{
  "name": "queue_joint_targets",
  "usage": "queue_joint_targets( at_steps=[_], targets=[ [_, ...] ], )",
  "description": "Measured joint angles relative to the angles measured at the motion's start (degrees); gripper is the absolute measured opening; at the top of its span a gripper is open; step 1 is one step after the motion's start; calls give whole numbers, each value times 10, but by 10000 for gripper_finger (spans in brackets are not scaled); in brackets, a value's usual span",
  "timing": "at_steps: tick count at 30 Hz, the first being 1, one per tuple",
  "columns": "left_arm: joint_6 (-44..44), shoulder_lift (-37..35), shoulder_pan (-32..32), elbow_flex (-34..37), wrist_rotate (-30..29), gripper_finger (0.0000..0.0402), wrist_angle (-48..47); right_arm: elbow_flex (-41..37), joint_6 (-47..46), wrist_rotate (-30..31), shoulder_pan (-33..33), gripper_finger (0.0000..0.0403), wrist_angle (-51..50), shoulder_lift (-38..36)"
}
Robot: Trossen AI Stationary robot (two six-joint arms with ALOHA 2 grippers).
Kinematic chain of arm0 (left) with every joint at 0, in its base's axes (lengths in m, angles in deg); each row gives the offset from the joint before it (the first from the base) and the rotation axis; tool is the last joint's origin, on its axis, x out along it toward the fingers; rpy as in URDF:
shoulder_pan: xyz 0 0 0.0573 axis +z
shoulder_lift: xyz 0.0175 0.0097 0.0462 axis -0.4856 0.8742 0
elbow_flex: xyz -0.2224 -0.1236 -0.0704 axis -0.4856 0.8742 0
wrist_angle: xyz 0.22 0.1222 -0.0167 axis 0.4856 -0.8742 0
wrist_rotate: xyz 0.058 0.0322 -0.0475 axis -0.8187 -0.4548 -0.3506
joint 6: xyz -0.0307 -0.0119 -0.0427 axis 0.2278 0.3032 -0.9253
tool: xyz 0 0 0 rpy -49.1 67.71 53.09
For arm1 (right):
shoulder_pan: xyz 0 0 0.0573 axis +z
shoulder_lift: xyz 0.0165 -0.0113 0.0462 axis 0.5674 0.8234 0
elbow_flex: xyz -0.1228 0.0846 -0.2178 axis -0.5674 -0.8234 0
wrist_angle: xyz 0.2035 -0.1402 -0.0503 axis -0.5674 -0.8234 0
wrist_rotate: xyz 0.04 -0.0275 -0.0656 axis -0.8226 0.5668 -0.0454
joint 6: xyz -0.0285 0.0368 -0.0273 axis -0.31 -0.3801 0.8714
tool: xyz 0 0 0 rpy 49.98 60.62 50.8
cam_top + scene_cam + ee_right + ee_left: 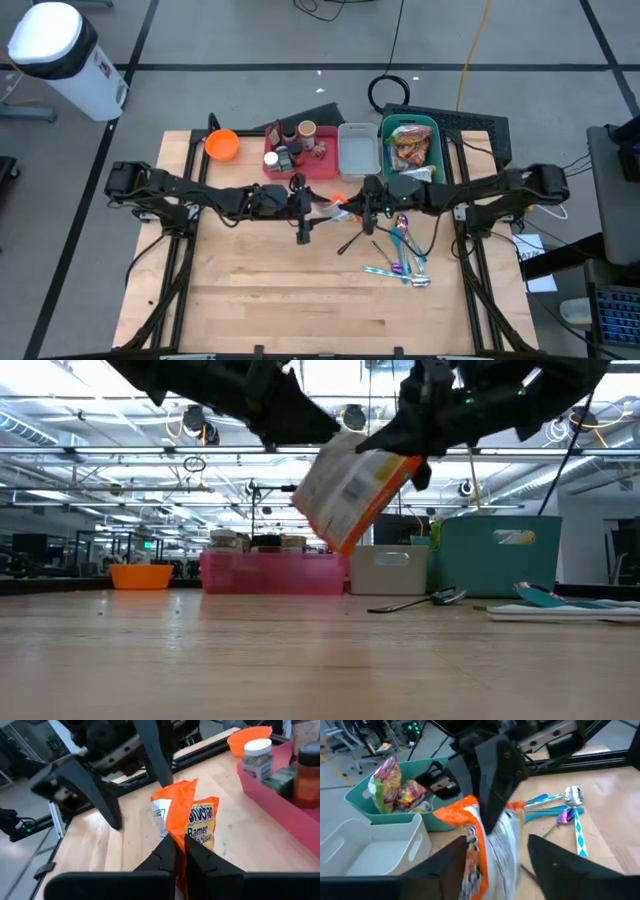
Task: Pick & Place Food Item
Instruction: Put the orange noodle pack into the green bin
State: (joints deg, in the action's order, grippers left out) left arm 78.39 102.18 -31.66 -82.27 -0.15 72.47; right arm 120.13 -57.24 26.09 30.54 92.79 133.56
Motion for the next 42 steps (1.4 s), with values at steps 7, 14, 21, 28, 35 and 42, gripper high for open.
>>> queue_joint_targets(
  at_steps=[7, 14, 21, 28, 35, 42],
  targets=[
    [2, -45, -20, 0, 0, 286, -2, -19, 19, 77, 8, 2, -110, -97],
    [2, -68, -27, -1, 4, 297, -2, -79, 29, 244, 28, 1, -130, -209],
    [-10, -61, -26, 0, 4, 297, -40, -145, 61, 445, 65, 1, -111, -311],
    [-12, -49, -25, 0, 3, 296, -52, -208, 71, 643, 91, 1, -112, -374],
    [-12, -43, -18, 0, 0, 296, -55, -231, 42, 645, 74, 1, -113, -388],
    [-21, -43, -14, 0, 0, 296, -54, -231, 4, 586, 66, 1, -117, -389]
  ],
)
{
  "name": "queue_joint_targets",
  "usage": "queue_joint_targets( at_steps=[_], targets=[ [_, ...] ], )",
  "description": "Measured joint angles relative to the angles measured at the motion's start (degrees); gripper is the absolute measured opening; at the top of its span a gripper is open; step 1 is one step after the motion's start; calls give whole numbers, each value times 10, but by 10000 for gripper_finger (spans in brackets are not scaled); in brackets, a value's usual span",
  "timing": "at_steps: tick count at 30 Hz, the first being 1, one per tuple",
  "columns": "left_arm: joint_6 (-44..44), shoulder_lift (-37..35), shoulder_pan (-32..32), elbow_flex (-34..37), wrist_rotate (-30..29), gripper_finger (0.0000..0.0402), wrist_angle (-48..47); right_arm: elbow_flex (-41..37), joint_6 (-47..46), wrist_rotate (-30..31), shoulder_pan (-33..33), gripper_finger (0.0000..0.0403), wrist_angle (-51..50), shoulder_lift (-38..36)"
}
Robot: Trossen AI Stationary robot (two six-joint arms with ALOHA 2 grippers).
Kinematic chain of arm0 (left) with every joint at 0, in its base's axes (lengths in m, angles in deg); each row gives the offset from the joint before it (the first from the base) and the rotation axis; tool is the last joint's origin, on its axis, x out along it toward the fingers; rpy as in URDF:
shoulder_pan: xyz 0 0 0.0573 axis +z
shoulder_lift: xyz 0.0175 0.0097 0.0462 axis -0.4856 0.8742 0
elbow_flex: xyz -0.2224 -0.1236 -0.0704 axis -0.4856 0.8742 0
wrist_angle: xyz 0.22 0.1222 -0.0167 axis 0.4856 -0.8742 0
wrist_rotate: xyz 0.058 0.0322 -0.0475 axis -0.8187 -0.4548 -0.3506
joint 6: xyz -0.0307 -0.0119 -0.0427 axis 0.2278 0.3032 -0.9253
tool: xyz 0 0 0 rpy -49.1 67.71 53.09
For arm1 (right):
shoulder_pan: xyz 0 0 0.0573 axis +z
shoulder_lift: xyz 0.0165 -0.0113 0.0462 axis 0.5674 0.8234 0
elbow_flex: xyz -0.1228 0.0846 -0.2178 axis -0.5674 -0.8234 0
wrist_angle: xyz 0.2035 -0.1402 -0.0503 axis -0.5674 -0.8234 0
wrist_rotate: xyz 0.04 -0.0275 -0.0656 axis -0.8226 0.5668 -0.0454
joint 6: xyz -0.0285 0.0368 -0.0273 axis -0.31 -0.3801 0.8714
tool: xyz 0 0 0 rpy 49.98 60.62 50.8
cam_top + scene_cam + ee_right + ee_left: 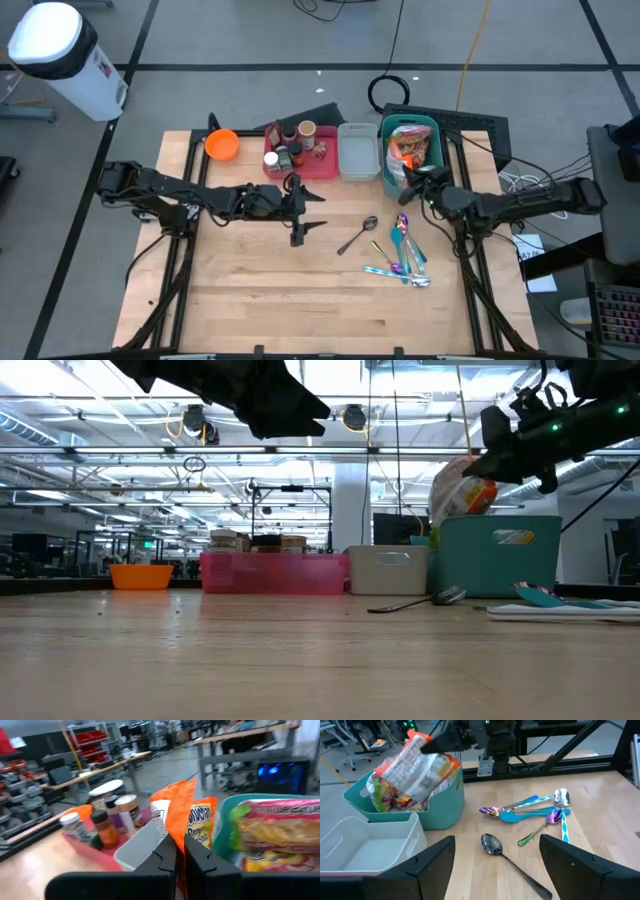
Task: Pick & Place Food Item
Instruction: Put the orange noodle pack into the green bin, then put the black spoon into the white bin
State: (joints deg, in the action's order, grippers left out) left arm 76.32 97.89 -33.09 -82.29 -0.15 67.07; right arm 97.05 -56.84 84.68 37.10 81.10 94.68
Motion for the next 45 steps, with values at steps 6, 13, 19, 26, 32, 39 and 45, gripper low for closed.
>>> queue_joint_targets(
  at_steps=[6, 13, 19, 26, 32, 39, 45],
  targets=[
    [-8, 0, 0, 0, 0, 296, 0, 0, -15, -44, -39, 1, -45, 0],
    [-13, 0, 0, 0, 0, 296, 0, 0, -78, -46, -93, 2, -144, 3],
    [-13, 0, 0, 0, 0, 296, 0, -4, -55, -44, -113, 26, -151, 3],
    [-13, 0, 0, 0, 0, 296, 1, -4, -35, -45, -115, 132, -196, 3],
    [-13, 0, 0, 0, 0, 296, 0, -2, -14, -44, -115, 243, -197, -11],
    [-23, 0, 0, 0, 0, 296, -11, 2, -42, -45, -114, 286, -176, -88],
    [-33, 1, 0, 0, 0, 296, -20, 2, -43, -104, -94, 275, -156, -140]
  ],
)
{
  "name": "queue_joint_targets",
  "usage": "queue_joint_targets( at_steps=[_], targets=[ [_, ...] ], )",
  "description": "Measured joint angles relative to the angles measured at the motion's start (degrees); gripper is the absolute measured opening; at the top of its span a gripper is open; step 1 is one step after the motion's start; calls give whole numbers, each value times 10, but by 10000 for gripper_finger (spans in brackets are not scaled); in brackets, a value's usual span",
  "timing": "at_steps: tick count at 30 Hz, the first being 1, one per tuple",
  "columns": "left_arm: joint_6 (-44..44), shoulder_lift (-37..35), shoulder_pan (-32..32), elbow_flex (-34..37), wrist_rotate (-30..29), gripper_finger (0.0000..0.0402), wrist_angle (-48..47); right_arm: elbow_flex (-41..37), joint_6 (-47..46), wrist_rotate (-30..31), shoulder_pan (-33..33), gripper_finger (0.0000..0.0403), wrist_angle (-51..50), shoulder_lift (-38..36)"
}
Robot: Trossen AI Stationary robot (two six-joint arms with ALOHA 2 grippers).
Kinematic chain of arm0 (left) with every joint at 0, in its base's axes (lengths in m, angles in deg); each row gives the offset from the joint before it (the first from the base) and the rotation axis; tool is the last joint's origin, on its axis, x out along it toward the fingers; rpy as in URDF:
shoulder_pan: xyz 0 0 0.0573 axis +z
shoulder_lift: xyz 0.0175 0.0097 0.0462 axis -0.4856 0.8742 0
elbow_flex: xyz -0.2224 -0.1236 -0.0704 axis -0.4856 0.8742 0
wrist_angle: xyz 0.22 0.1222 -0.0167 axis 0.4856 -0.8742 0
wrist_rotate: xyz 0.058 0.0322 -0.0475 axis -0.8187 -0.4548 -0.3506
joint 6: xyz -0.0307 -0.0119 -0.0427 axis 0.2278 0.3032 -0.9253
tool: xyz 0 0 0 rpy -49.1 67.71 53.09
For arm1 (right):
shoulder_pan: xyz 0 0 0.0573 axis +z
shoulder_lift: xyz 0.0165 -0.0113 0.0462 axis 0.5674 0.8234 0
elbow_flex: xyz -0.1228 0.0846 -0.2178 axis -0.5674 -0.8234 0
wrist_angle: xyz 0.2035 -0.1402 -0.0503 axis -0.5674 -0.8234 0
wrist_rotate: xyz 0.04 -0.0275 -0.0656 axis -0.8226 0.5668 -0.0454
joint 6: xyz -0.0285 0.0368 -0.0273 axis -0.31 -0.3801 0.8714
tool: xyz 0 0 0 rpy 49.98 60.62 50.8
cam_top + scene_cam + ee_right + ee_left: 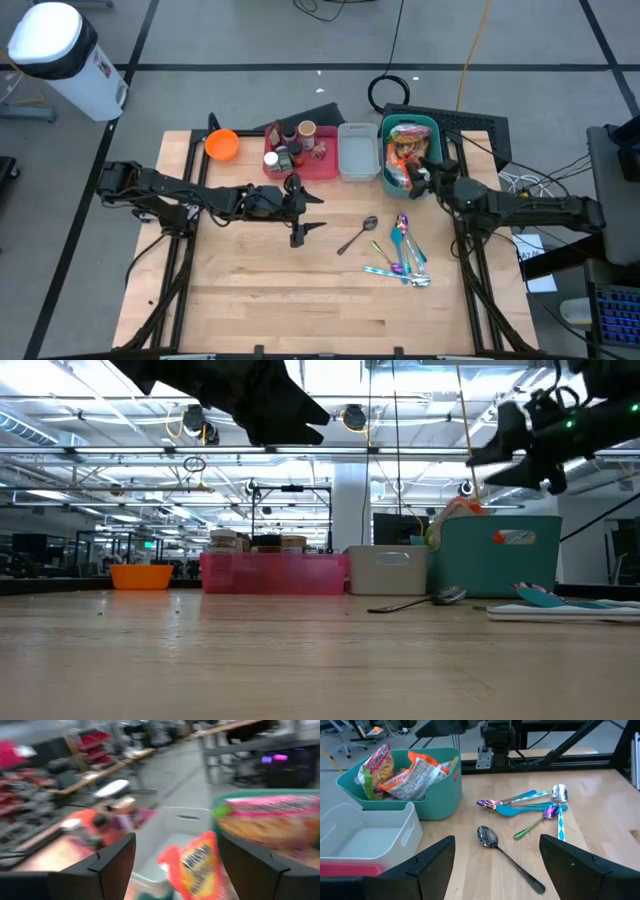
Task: Pick & Place Food Item
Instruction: Put the black spoon into the white bin
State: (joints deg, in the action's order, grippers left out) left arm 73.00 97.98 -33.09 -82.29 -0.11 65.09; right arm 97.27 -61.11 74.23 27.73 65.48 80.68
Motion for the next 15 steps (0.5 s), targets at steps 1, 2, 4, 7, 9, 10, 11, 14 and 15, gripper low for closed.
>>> queue_joint_targets(
  at_steps=[1, 2, 4, 7, 9, 10, 11, 14, 15],
  targets=[
    [-8, 5, 0, 0, 0, 296, 5, 0, 6, -15, 5, 272, 11, -4],
    [-14, 10, 0, 0, 0, 296, 11, 0, 17, -28, 12, 270, 29, -6],
    [-32, 26, 0, 0, 0, 296, 19, 0, 47, -33, 32, 266, 65, -6],
    [-56, 64, 1, 0, 0, 296, 61, 0, 91, -31, 70, 259, 110, 0],
    [-72, 96, 1, -1, 5, 296, 101, 0, 115, -32, 97, 257, 144, 5],
    [-81, 111, 2, -5, 11, 296, 109, 0, 129, -32, 112, 256, 163, 8],
    [-89, 126, 3, -11, 17, 296, 110, 0, 144, -32, 127, 256, 185, 12],
    [-105, 179, 3, -49, 30, 296, 102, 0, 199, -32, 170, 256, 244, 27],
    [-106, 195, 3, -64, 33, 296, 91, 0, 219, -31, 184, 256, 263, 35]
  ],
)
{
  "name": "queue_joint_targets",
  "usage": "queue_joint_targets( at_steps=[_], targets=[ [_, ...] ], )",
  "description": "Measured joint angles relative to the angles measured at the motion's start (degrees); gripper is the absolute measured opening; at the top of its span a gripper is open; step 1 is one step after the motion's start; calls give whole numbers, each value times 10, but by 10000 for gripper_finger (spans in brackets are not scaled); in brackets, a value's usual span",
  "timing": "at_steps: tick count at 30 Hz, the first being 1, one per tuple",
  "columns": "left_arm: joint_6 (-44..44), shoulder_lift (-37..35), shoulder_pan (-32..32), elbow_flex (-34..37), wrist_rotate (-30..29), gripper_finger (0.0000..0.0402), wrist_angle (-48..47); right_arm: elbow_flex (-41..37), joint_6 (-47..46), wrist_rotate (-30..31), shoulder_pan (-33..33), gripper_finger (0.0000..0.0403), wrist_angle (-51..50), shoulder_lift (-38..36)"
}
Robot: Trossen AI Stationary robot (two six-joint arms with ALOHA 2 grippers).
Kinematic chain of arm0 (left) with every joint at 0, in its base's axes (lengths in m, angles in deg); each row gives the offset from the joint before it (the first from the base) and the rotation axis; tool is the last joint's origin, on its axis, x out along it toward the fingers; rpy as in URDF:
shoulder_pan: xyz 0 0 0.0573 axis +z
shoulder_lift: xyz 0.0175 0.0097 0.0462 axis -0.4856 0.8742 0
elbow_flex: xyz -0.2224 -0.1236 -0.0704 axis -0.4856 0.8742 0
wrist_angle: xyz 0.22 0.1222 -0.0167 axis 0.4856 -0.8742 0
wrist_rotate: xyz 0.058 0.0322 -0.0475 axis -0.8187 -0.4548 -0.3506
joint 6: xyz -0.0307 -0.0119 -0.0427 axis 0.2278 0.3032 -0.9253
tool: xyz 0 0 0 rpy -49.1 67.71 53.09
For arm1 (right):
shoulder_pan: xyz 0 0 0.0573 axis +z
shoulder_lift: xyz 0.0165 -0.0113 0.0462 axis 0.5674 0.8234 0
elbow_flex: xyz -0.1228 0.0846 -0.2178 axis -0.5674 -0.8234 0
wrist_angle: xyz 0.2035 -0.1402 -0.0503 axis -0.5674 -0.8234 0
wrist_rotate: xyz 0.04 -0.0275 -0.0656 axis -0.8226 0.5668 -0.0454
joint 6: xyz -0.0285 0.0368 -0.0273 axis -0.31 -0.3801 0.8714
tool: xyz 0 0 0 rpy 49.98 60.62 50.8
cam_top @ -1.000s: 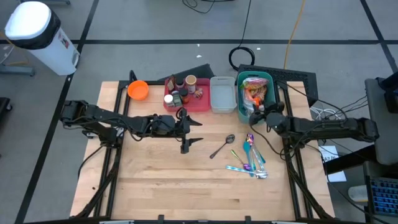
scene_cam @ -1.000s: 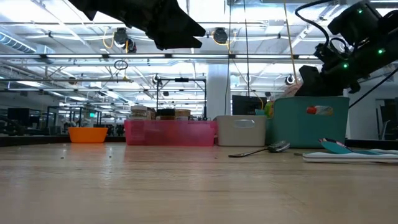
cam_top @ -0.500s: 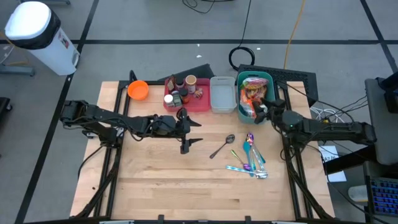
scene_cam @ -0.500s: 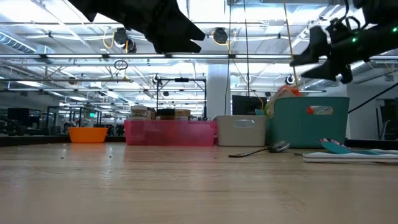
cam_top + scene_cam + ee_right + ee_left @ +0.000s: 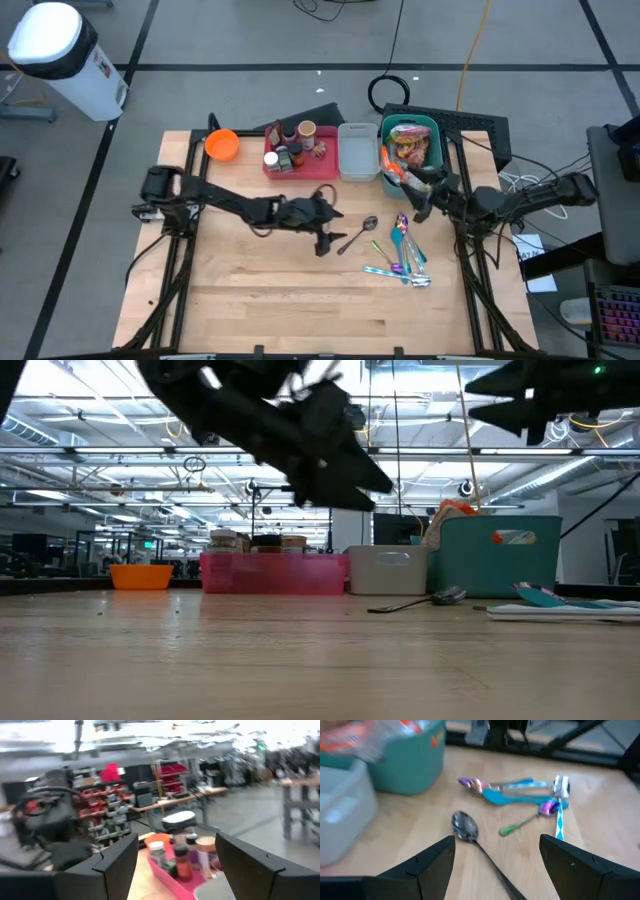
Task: Pick & Place Food Item
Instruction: Put the black spoon into the white bin
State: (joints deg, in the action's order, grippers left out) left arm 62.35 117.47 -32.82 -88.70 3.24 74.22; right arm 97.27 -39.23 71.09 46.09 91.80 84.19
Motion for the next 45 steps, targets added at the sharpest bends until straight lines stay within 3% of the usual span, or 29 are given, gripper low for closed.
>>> queue_joint_targets(
  at_steps=[7, 13, 19, 27, 31, 38, 45],
  targets=[
    [5, 124, -3, -122, 7, 296, -57, 0, 137, 2, 67, 256, 116, 62],
    [4, 202, -3, -187, 2, 296, -105, 0, 226, 4, 77, 256, 177, 112],
    [0, 239, -3, -197, -50, 296, -114, 0, 258, 40, 76, 256, 197, 128],
    [-3, 251, -5, -198, -55, 292, -113, 0, 263, 62, 76, 256, 199, 128],
    [-4, 252, -5, -198, -49, 249, -113, 0, 261, 62, 76, 256, 203, 128],
    [-6, 254, -4, -197, -18, 120, -117, 0, 256, 62, 76, 256, 203, 128],
    [-2, 254, -4, -197, -1, 21, -118, 0, 256, 62, 76, 256, 203, 128]
  ],
)
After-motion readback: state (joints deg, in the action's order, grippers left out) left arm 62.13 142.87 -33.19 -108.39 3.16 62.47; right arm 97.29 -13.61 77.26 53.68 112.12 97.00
